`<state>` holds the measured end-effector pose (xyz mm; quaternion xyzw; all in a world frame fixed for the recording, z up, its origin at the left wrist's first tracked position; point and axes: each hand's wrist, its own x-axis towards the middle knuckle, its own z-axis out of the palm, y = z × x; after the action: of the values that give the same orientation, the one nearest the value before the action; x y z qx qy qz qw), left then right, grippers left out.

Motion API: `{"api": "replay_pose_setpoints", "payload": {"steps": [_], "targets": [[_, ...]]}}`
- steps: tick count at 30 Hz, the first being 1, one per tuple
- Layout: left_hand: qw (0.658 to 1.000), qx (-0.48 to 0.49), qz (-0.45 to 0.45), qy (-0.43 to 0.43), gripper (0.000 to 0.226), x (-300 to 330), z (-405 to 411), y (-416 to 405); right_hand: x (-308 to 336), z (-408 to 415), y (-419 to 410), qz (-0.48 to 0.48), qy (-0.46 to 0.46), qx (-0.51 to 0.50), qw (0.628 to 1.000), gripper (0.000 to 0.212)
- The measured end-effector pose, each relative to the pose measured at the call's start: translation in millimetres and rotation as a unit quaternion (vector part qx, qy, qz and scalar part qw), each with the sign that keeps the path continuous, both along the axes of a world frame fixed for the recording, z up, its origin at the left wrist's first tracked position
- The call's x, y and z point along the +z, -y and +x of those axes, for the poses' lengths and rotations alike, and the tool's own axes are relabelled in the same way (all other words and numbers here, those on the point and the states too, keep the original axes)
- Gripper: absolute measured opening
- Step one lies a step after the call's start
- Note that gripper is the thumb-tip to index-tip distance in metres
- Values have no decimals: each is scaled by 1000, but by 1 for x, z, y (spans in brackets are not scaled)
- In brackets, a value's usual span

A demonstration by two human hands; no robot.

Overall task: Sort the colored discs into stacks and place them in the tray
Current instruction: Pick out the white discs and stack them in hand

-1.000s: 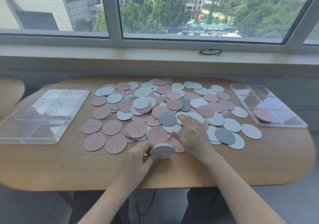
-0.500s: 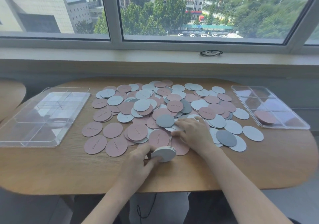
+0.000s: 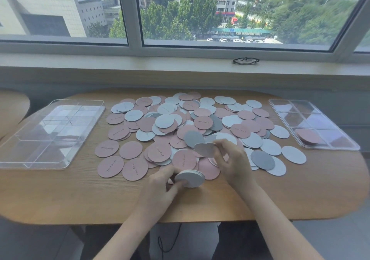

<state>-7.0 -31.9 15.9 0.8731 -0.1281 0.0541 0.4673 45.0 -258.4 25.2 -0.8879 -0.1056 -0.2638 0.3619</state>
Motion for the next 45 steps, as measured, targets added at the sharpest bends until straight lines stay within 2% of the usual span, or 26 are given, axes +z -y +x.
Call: {"api": "replay_pose_setpoints", "payload": {"steps": [3, 6, 9, 11, 15, 17, 21, 24, 27, 31, 40, 45], "targets": [[1000, 13, -6, -1, 18, 1, 0, 1, -1, -20, -7, 78, -45, 49, 995, 18], [999, 29, -17, 8, 26, 0, 0, 2, -5, -31, -12, 89, -49, 92, 991, 20], [999, 32, -10, 18, 35, 0, 0, 2, -7, -40, -21, 95, -93, 138, 981, 26], [999, 23, -5, 34, 36, 0, 0, 3, -13, -43, -25, 62, -77, 152, 984, 26], [998, 7, 4, 54, 27, 1, -1, 3, -25, -44, -26, -96, 48, 118, 987, 28], [999, 5, -1, 45, 29, 2, -2, 3, -26, -42, -26, -118, 68, 103, 985, 30], [999, -12, 13, 47, 32, 0, -2, 3, -17, -37, -25, -139, 18, 137, 981, 47], [999, -11, 22, 42, 28, -4, 2, 1, -11, -15, -18, -104, 11, 81, 991, 43], [999, -6, 27, 39, 23, -5, 2, 0, -13, 16, -10, -214, 31, -37, 976, 20], [999, -5, 27, 38, 21, -4, 1, 0, -17, 39, -7, -320, -16, -46, 946, 24], [999, -9, 28, 31, 18, -6, 3, -1, -28, 40, -1, -354, 24, -55, 933, 32], [999, -9, 27, 32, 20, -5, 2, 0, -32, 43, 0, -356, 76, -41, 930, 24]]}}
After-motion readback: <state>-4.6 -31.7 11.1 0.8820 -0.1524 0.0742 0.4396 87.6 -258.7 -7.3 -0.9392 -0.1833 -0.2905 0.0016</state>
